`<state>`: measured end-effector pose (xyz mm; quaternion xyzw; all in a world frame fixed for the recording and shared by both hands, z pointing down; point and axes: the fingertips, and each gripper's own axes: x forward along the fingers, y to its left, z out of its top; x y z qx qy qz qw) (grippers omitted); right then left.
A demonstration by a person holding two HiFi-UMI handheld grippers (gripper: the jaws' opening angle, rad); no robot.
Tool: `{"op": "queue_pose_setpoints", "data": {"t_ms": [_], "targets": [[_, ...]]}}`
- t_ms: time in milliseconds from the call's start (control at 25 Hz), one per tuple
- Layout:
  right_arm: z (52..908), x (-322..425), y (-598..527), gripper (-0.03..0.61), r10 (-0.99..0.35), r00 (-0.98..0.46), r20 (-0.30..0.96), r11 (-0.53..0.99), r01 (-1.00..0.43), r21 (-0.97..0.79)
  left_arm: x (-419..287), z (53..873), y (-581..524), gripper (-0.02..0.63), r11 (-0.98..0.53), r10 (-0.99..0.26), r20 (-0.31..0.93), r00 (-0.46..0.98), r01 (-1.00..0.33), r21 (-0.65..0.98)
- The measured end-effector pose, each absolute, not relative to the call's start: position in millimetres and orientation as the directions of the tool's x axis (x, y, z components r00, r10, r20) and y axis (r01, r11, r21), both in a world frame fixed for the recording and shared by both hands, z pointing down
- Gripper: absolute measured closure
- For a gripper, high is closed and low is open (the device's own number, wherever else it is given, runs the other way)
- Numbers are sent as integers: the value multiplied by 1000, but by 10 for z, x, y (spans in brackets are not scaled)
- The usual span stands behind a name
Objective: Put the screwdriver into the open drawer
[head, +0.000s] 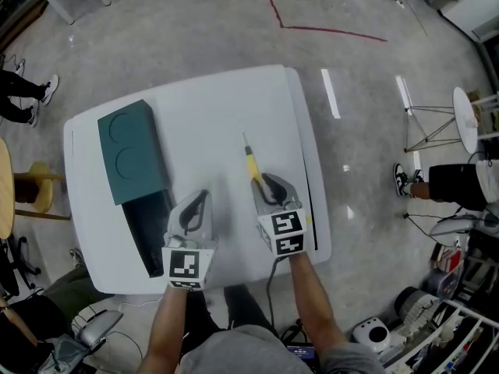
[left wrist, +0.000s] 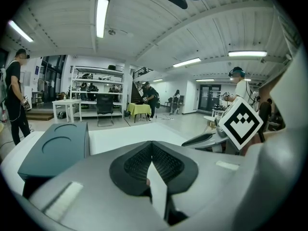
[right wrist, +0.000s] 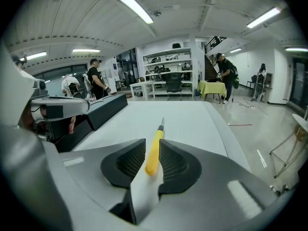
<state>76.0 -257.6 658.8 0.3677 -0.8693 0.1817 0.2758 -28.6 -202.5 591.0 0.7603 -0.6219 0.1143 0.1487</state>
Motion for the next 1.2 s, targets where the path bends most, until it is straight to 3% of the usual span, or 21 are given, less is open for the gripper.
{"op": "queue_pose_setpoints", "data": {"t_ms": [120, 240, 480, 600, 920, 1200], "targets": [[6692, 742, -2591, 448, -518, -560, 647, 664, -740, -110, -297, 5909, -2023, 603, -172, -912, 361, 194, -981, 92], [6795, 727, -2563, 364, -481, -552, 681, 665, -736, -126, -290, 5897, -2005, 602, -163, -915, 359, 185, -982, 90], [6890, 662, -2561, 342, -452, -519, 726, 673, -732, -104, -325, 5957, -1998, 602, -154, -912, 371, 175, -984, 84], [6921, 662, -2558, 350, -450, -504, 738, 678, -730, -86, -312, 5973, -1986, 603, -157, -911, 372, 176, -984, 80], [6978, 721, -2549, 456, -456, -438, 775, 690, -724, -3, -299, 5966, -1970, 603, -156, -913, 370, 173, -985, 76], [6963, 738, -2553, 495, -461, -429, 777, 694, -719, 14, -294, 5955, -1974, 602, -151, -912, 372, 170, -985, 79]]}}
